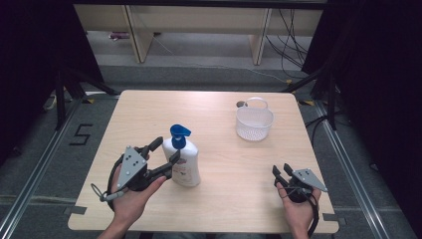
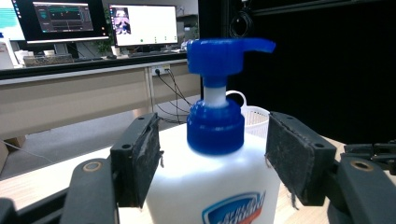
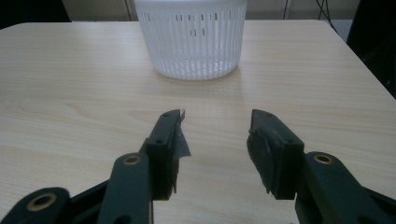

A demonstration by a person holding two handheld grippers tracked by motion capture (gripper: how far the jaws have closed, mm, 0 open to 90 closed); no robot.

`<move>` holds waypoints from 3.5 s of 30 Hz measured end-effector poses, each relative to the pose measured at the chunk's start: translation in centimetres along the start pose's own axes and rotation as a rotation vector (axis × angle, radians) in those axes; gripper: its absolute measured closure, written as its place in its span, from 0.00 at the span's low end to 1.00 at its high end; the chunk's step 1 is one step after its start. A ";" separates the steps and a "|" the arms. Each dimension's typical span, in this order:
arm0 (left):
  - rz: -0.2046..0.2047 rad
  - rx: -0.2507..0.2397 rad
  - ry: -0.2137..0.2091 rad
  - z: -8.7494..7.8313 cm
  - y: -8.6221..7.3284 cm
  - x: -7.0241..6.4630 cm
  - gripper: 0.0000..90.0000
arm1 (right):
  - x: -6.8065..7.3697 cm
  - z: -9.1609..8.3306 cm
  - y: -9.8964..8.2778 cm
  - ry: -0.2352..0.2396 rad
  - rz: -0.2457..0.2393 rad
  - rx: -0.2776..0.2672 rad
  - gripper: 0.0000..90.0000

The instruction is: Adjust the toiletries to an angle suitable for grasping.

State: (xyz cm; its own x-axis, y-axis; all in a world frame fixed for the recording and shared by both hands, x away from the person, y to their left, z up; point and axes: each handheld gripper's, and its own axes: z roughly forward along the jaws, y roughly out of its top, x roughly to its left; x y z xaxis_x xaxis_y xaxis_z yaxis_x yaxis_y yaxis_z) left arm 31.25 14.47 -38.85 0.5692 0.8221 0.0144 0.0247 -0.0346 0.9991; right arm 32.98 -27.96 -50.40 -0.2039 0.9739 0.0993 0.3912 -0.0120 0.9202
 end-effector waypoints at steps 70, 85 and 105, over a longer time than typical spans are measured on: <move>-0.039 0.002 0.006 3.6 2.8 -0.3 0.66 | 3.8 -0.4 1.8 0.095 -0.063 -0.051 0.58; -0.072 -0.049 -0.040 7.1 5.0 -1.4 0.67 | 3.3 -0.2 1.4 0.074 -0.074 -0.038 0.58; -0.097 -0.068 -0.096 13.3 8.1 -4.1 0.67 | 2.1 -0.5 0.6 0.048 0.004 -0.025 0.59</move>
State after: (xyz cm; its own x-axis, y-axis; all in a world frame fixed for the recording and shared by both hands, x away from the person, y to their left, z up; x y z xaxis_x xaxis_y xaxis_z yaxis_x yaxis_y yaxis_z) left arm 40.02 3.26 -31.35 0.6430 0.7614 -0.0827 0.0290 0.0837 0.9961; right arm 32.38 -26.02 -49.45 -0.2456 0.9619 0.1204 0.3697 -0.0219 0.9289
